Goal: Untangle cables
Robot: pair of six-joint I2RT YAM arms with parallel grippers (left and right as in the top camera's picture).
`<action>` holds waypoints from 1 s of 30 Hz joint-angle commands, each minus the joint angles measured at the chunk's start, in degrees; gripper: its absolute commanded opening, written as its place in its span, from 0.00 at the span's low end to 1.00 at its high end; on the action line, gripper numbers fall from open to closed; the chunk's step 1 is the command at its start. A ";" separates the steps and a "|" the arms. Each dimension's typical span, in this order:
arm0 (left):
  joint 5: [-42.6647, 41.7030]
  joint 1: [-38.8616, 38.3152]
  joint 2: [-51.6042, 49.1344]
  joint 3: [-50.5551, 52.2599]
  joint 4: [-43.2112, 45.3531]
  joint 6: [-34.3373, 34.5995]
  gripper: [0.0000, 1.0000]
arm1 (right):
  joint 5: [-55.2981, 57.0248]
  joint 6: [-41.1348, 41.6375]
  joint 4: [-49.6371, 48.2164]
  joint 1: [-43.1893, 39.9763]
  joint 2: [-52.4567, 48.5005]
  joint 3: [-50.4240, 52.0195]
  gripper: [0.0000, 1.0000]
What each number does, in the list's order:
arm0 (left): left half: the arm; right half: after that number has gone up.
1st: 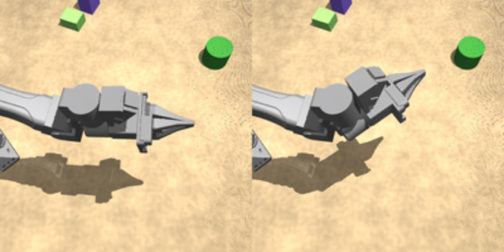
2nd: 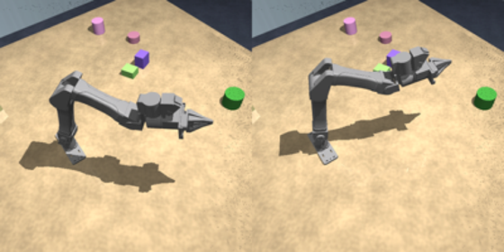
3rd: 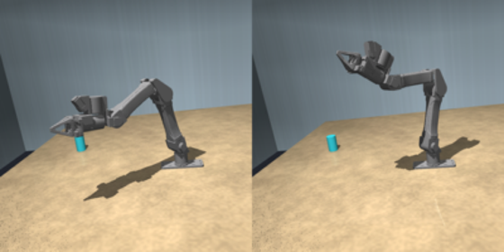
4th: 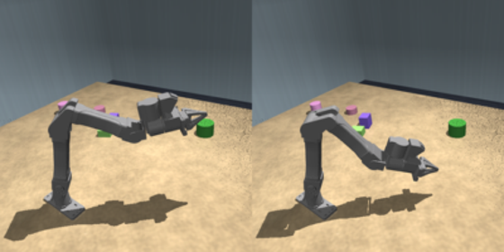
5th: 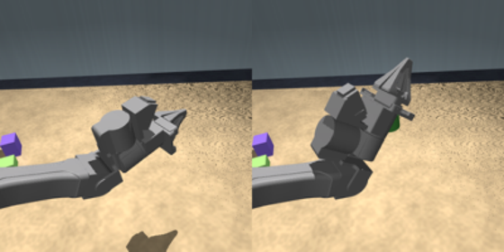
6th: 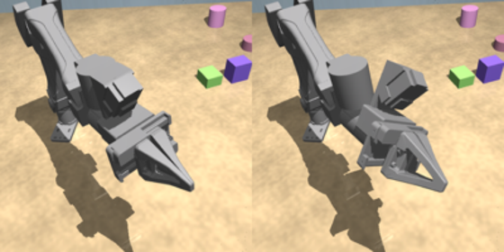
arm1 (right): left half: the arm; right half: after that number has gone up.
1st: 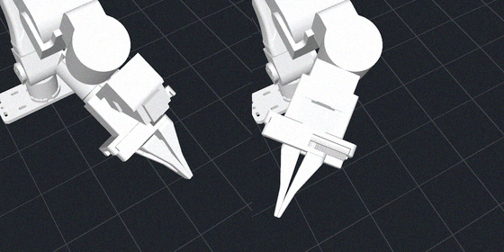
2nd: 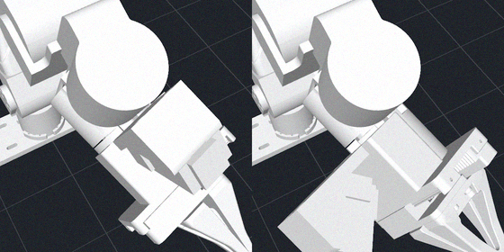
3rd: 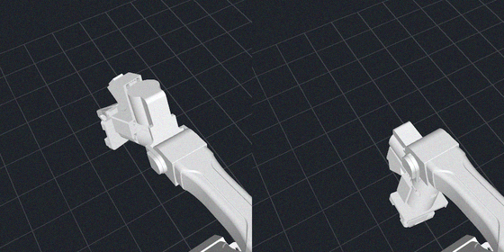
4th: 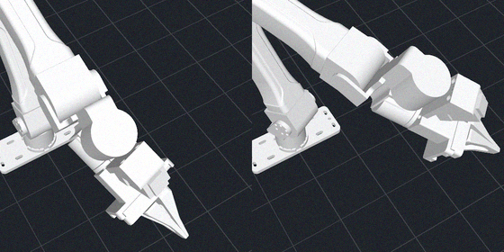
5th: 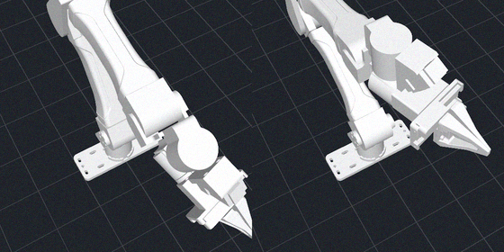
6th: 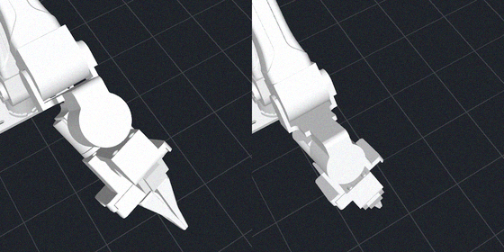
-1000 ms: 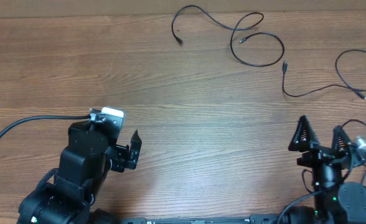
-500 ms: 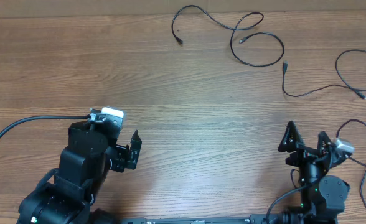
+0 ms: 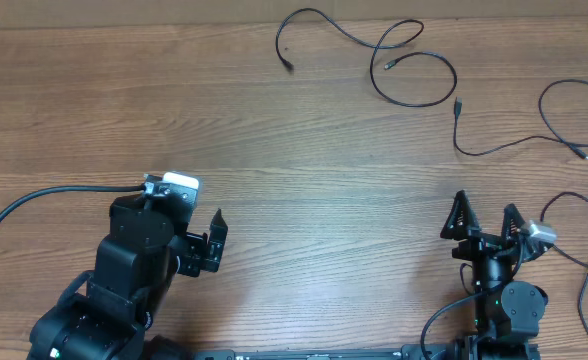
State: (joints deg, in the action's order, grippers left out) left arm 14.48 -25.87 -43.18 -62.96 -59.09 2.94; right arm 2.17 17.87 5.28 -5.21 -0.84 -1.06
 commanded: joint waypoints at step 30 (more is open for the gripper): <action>-0.59 -0.04 0.07 0.35 0.15 -0.63 1.00 | -0.22 -9.40 -0.74 0.44 0.70 0.63 1.00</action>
State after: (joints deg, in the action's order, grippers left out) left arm 14.50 -25.85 -43.18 -62.96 -59.11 2.94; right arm 1.74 8.93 5.08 -5.15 -0.84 -1.06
